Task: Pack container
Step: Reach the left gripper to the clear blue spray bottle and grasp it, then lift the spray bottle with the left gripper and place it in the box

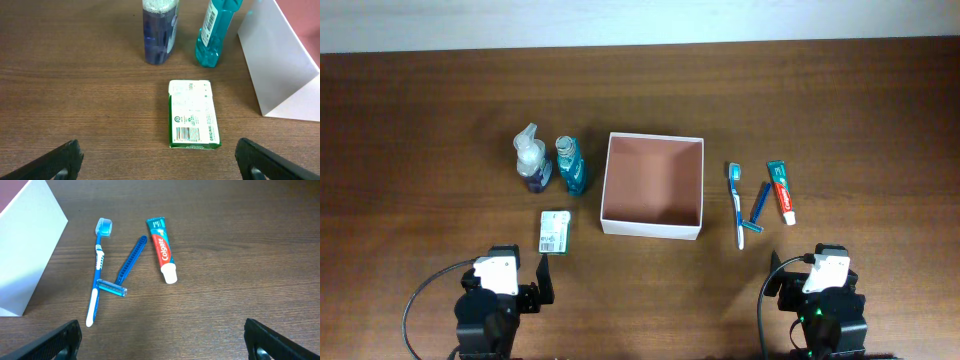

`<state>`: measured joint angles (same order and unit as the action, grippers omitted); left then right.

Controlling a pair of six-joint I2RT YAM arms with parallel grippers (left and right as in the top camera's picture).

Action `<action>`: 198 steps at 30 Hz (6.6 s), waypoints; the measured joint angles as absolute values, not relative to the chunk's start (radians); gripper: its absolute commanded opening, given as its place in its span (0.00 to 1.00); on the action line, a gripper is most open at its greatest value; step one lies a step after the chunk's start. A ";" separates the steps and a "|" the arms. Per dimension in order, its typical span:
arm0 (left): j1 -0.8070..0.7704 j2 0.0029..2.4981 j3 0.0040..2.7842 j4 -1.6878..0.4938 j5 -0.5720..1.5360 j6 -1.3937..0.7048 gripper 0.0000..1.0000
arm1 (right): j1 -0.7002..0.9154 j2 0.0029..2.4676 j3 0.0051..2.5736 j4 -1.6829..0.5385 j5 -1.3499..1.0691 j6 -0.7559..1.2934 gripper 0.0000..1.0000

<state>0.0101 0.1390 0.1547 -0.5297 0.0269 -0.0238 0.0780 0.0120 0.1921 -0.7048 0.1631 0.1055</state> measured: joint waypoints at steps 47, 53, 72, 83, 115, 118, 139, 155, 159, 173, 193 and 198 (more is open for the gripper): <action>0.010 0.527 0.704 -0.755 0.149 -0.050 1.00 | 0.078 0.011 0.191 -0.704 0.162 0.105 0.99; 0.010 0.997 1.232 -1.045 0.097 -0.013 1.00 | 0.078 0.012 0.191 -0.703 0.163 0.105 0.99; 0.013 1.626 1.452 -0.868 0.068 0.167 1.00 | 0.078 0.011 0.191 -0.705 0.163 0.105 0.99; 0.013 1.757 1.453 -0.794 0.019 0.199 0.89 | 0.078 0.011 0.191 -0.705 0.163 0.106 0.99; 0.013 1.835 1.465 -0.826 0.071 0.217 0.11 | 0.078 0.011 0.191 -0.705 0.163 0.105 0.99; 0.013 1.831 1.477 -0.883 0.065 0.217 0.08 | 0.078 0.011 0.191 -0.705 0.163 0.105 0.99; -0.118 1.420 1.694 -1.371 0.010 -0.012 0.01 | 0.078 0.011 0.191 -0.705 0.163 0.105 0.99; -0.509 1.543 1.696 -1.044 -0.012 -0.282 0.01 | 0.078 0.011 0.191 -0.705 0.163 0.105 0.99; -0.558 1.712 1.696 -0.917 -0.019 -0.300 0.01 | 0.078 0.011 0.191 -0.705 0.163 0.105 0.99; -0.674 1.998 1.696 -0.702 -0.116 -0.316 0.12 | 0.078 0.011 0.191 -0.705 0.163 0.106 0.99; -0.701 2.007 1.894 -0.974 -0.170 -0.321 0.77 | 0.078 0.011 0.191 -0.705 0.163 0.105 0.99; -0.701 2.006 1.967 -1.132 -0.182 -0.321 0.77 | 0.078 0.011 0.191 -0.705 0.163 0.105 0.99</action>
